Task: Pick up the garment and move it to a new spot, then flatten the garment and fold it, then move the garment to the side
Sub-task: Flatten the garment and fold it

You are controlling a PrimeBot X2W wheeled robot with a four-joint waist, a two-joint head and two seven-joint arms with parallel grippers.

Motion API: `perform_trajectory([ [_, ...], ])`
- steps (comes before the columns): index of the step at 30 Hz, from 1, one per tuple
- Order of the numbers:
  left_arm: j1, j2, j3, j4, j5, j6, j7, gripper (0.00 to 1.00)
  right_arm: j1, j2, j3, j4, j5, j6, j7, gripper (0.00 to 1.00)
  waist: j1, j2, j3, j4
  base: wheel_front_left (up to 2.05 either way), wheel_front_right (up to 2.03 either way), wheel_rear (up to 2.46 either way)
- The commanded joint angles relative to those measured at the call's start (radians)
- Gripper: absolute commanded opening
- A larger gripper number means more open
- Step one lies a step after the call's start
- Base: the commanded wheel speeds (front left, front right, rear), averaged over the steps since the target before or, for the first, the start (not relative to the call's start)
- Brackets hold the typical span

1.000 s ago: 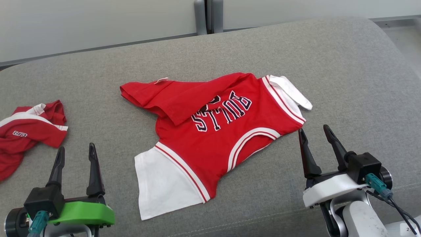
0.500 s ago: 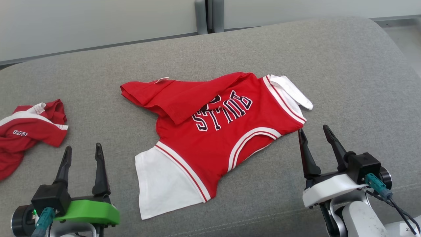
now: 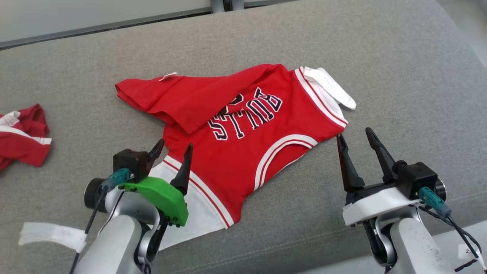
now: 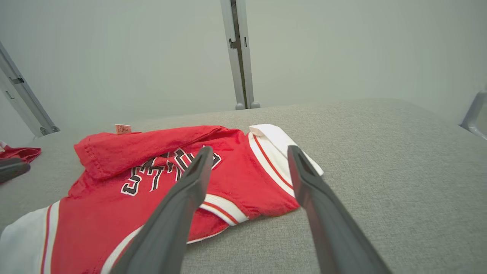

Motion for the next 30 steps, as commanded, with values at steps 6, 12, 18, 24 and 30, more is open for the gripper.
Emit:
perform_trajectory([
  [6, -0.139, -0.023, 0.002, 0.165, -0.059, -0.066, 0.078, 1.0, -0.032, -0.003, 0.003, 0.005, 0.028, 0.0, -0.006, 1.0, 0.0, 0.0, 0.095, -0.08, 0.0, 0.0, 0.0],
  [12, -0.234, -0.025, 0.011, 0.276, -0.07, -0.089, 0.092, 1.0, -0.045, -0.003, 0.0, -0.009, 0.045, 0.0, -0.006, 1.0, 0.0, 0.0, 0.126, -0.107, 0.0, 0.0, 0.0],
  [18, -0.28, -0.029, 0.01, 0.319, -0.056, -0.086, 0.063, 0.48, -0.048, -0.003, -0.005, -0.017, 0.053, 0.0, -0.006, 1.0, 0.0, 0.0, 0.139, -0.112, 0.0, 0.0, 0.0],
  [24, -0.278, -0.026, 0.003, 0.261, -0.039, -0.06, 0.052, 0.0, -0.049, -0.003, -0.013, -0.017, 0.056, 0.0, -0.006, 1.0, 0.0, 0.0, 0.139, -0.097, 0.0, 0.0, 0.0],
  [30, -0.264, -0.001, 0.025, 0.106, -0.066, -0.059, 0.055, 0.0, -0.05, -0.003, -0.014, -0.021, 0.062, 0.0, -0.006, 1.0, 0.0, 0.0, 0.143, -0.084, 0.0, 0.0, 0.0],
])
